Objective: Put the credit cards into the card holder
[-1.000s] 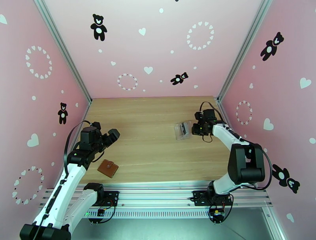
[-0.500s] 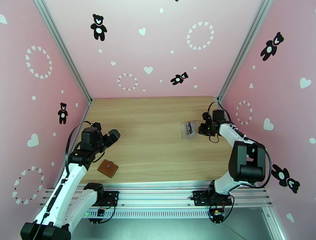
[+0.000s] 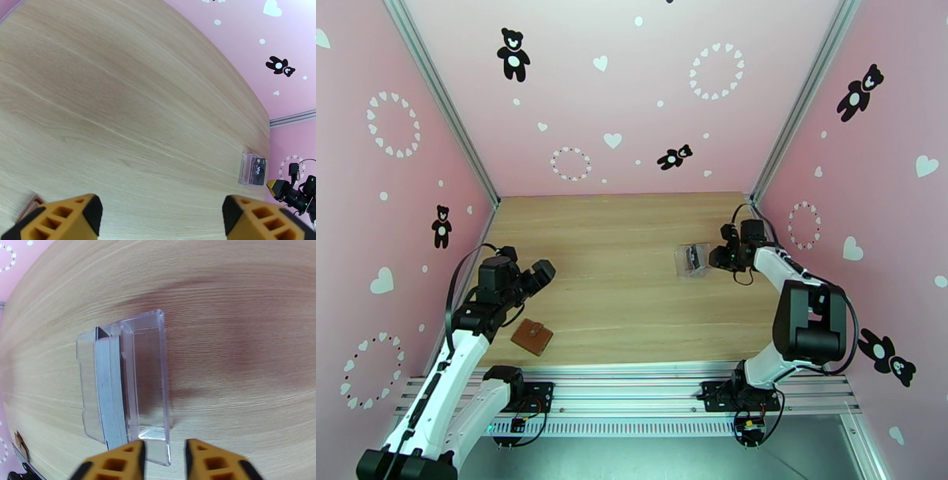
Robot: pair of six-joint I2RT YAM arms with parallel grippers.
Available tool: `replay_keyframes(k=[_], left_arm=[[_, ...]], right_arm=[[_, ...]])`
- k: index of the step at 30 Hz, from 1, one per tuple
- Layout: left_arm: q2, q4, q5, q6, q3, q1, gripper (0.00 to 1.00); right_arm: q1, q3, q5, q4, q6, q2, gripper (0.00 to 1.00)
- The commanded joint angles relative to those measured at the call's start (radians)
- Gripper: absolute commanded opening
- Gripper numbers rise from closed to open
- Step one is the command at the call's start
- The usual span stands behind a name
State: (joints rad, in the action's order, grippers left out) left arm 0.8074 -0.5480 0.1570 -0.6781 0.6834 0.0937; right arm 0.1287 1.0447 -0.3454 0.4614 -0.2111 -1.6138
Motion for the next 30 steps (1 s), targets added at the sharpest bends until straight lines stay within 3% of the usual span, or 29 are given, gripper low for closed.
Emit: replay_keyframes(k=[1, 7, 13, 16, 24, 30], left_arm=[[-0.018, -0.072, -0.100, -0.022, 0.007, 0.006, 0.86], [-0.014, -0.294, -0.355, -0.186, 0.028, 0.006, 0.87], [-0.057, -0.489, -0.532, -0.397, -0.025, 0.005, 0.88], [-0.046, -0.542, -0.523, -0.437, -0.035, 0.006, 0.90], [0.022, -0.520, -0.354, -0.466, -0.131, 0.008, 0.89], [0.013, -0.356, -0.193, -0.472, -0.243, 0.037, 0.87]], right_arm=[[-0.002, 0.029, 0.031, 0.026, -0.023, 0.072, 0.45], [-0.082, -0.032, 0.018, -0.008, -0.066, 0.265, 0.49], [-0.232, -0.034, 0.052, -0.010, -0.060, 0.307, 0.50], [-0.274, -0.035, 0.051, -0.027, -0.073, 0.307, 0.50], [-0.320, -0.045, 0.047, -0.056, -0.087, 0.285, 0.51], [-0.325, -0.054, 0.039, -0.068, -0.094, 0.293, 0.51]])
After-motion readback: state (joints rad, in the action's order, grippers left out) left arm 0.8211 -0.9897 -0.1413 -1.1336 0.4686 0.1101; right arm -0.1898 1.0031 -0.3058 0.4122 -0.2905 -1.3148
